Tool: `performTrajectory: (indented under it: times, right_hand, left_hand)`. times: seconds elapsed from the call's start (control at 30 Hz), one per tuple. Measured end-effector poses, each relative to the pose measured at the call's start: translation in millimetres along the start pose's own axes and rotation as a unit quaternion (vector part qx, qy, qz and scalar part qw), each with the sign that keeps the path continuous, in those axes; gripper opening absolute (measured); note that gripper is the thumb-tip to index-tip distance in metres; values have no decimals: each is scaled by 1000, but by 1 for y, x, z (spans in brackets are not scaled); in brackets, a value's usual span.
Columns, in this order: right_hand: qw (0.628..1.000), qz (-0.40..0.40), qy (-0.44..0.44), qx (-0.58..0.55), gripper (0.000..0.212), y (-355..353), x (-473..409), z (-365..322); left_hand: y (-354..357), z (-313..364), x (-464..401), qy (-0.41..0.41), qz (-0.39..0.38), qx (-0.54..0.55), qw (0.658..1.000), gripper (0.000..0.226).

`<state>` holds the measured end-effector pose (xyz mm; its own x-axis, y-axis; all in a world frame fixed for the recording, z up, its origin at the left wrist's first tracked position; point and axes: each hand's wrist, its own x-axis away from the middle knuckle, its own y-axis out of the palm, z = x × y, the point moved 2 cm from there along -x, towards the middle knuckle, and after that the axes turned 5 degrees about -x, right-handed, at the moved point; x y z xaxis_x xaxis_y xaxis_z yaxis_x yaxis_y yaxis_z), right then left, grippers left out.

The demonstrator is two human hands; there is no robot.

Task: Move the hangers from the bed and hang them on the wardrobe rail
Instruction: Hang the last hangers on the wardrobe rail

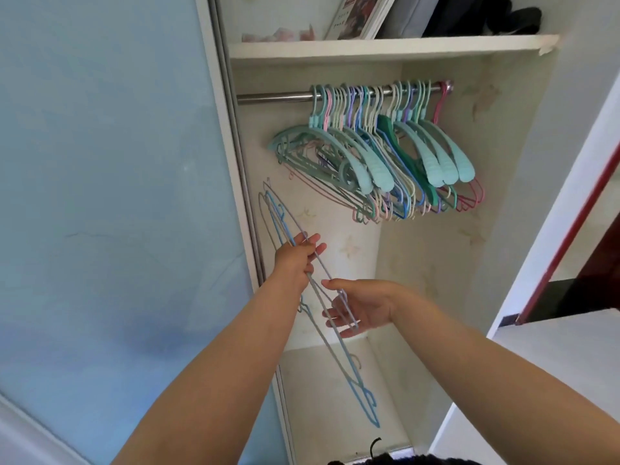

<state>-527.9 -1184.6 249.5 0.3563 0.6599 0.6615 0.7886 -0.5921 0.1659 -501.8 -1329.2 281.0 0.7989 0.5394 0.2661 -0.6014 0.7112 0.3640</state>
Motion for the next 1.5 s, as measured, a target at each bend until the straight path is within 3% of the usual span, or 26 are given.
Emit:
performTrajectory:
  times: [0.13, 0.23, 0.33, 0.4, 0.43, 0.47, 0.5, 0.53, 0.6, 0.73, 0.93, 1.2, 1.3, 1.5]
  right_hand:
    - [989, 54, -44, -130, 27, -17, -4, 15]
    - [948, 58, -97, -298, 13, -31, 1, 18]
    - [921, 102, -132, -352, 15, -46, -1, 23]
    - [939, 170, -135, -266, 21, -56, -6, 26]
    - [960, 221, -118, -129, 22, -62, -7, 28]
    - [957, 269, -94, 52, 22, -70, -8, 32]
    - [918, 313, -77, 230, 22, -77, -9, 34]
    - [872, 348, -60, 338, 23, -82, -8, 37]
    - [830, 372, -49, 413, 23, -84, -10, 43]
    - [817, 365, -95, 437, 20, -54, -17, 33]
    - [774, 356, -289, 437, 39, 4, -1, -14]
    - [666, 427, -446, 419, 46, 47, 39, -92]
    - [636, 454, -472, 407, 50, 47, 53, -135]
    - [627, 475, -427, 445, 52, 38, 59, -195]
  left_hand:
    - [-6, -10, -3, -6, 29, -62, 998, 25]
    - [-14, -23, -9, -26, 47, -106, 993, 13]
    - [-25, -39, -12, -78, 75, -146, 983, 5]
    - [-34, -48, -15, -97, 94, -165, 977, 10]
    - [-38, -51, -16, -97, 95, -157, 978, 8]
    - [-39, -53, -16, -96, 90, -136, 982, 5]
    - [-41, -54, -15, -92, 83, -111, 986, 8]
    - [-41, -53, -15, -90, 76, -90, 989, 15]
    - [-43, -48, -14, -76, 70, -74, 992, 28]
    - [-45, -42, -14, -36, 86, -85, 992, 39]
    - [-39, -41, -9, 12, 73, -109, 991, 30]
    - [-29, -20, 4, 24, 76, -59, 995, 34]
    - [-23, -6, 9, 42, 69, -72, 994, 33]
    - [-15, 21, 13, 72, 40, -86, 993, 33]
